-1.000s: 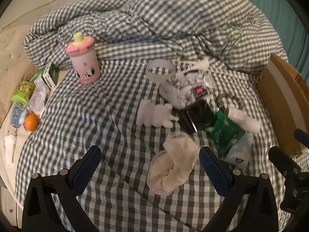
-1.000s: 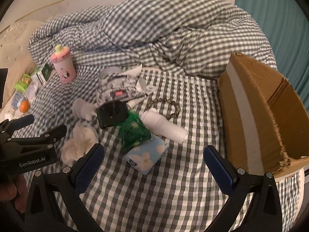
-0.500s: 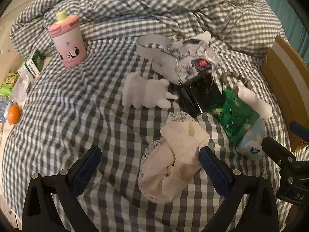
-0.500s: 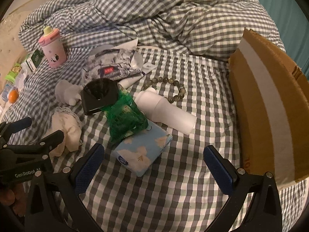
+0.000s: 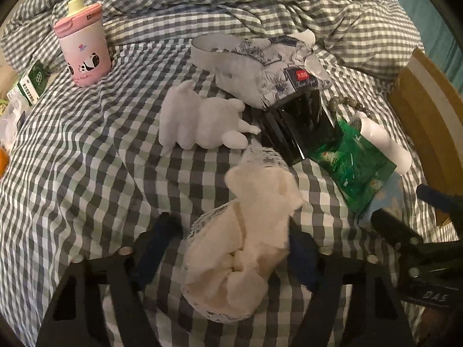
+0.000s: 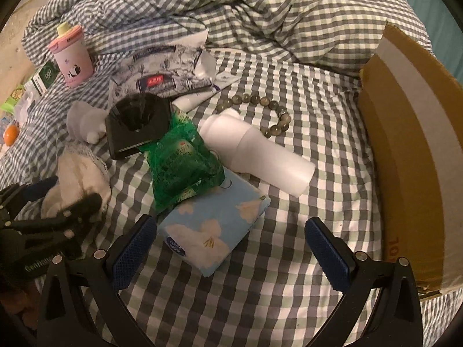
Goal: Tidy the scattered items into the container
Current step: 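Grasp the white lace cloth with the left gripper while the right grasps the blue tissue pack, then carry the lace cloth with the left gripper while the right gripper carries the tissue pack over the box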
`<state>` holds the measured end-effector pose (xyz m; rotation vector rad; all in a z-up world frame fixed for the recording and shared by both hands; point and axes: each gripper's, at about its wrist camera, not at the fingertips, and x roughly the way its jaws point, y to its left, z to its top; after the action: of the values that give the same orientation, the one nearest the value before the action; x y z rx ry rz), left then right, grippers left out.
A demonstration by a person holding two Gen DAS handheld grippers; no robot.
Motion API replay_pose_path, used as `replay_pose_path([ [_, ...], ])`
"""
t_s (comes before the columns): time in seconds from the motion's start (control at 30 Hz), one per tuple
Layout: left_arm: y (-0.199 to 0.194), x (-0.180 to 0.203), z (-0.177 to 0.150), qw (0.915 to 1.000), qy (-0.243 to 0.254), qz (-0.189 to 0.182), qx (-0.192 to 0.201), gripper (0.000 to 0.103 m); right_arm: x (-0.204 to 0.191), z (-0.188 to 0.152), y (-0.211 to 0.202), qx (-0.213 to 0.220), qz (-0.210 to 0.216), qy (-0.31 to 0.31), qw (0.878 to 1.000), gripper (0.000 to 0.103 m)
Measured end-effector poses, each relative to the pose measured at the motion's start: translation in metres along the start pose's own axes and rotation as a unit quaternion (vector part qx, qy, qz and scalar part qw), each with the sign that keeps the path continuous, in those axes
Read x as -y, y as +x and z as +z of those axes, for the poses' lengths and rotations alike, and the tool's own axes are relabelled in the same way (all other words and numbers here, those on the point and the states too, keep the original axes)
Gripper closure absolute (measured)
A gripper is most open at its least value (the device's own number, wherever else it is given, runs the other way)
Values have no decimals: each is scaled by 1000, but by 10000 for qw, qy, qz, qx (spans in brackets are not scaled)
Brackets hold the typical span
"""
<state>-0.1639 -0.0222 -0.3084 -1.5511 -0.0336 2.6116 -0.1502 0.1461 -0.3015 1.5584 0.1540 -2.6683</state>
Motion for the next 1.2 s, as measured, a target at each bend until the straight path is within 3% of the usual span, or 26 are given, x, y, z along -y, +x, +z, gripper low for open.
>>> replay_pose_path([
  [0.17, -2, 0, 2, 9999, 15, 42, 101, 53, -1, -2, 9, -75, 87, -16, 9999, 0],
  [0.4, -3, 2, 2, 9998, 80, 45, 148, 63, -3, -1, 13, -102, 197, -80, 9997, 6],
  [0.63, -5, -1, 2, 9998, 70, 16, 174, 76, -10, -2, 18, -92, 220, -160, 9996, 22],
  [0.87, -10, 0, 4, 9998, 62, -22, 209, 81, -10, -4, 14, -104, 332, -214, 9992, 28],
  [1.2, -40, 13, 8, 9988, 133, -104, 450, 83, -6, -9, -14, 25, 493, -170, 9986, 29],
])
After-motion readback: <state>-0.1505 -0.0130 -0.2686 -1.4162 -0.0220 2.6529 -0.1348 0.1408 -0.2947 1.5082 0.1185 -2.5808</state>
